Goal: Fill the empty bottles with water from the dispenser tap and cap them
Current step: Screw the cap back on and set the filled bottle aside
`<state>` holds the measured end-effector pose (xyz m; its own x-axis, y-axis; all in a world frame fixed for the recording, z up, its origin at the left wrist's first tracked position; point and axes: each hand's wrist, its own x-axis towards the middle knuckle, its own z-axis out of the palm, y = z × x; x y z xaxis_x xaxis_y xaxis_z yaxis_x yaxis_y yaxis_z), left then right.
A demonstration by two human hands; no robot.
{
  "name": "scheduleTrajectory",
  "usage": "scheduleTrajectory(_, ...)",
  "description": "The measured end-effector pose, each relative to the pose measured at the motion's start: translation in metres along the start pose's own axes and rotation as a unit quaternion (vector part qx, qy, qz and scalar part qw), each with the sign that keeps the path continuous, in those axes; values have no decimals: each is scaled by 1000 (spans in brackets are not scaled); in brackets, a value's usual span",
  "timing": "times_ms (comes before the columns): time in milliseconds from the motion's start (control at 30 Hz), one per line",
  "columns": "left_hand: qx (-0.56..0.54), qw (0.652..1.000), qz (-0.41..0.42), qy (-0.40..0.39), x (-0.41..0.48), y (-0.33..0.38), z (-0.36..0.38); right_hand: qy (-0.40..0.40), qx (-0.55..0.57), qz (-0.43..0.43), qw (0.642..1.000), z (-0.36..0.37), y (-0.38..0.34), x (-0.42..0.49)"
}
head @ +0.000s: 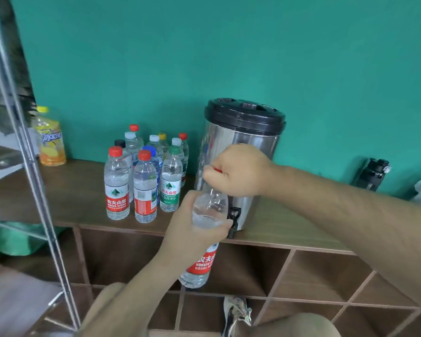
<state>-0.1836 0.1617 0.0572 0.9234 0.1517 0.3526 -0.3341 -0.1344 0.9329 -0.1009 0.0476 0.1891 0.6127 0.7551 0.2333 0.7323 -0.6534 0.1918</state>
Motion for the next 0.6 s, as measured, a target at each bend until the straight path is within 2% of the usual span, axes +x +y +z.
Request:
scheduleTrajectory(100, 39, 996, 9, 77, 12, -15, -9, -25, -39, 78, 996, 9, -13, 27)
scheduleTrajectory(200, 77, 989, 8, 122, 30, -34, -22, -28, -23, 94, 995, 21, -20, 48)
scheduleTrajectory(300, 95, 987, -19, 129, 53, -55, -32, -35, 49, 69, 996, 32, -24, 66)
scheduleTrajectory(400, 151, 979, -27, 132, 76, -83, -40, -24, 54, 64, 996, 49, -25, 89)
scheduleTrajectory(600, 334, 928, 6, 165, 93, -111, -48, 11, 85, 93, 992, 87, -16, 117)
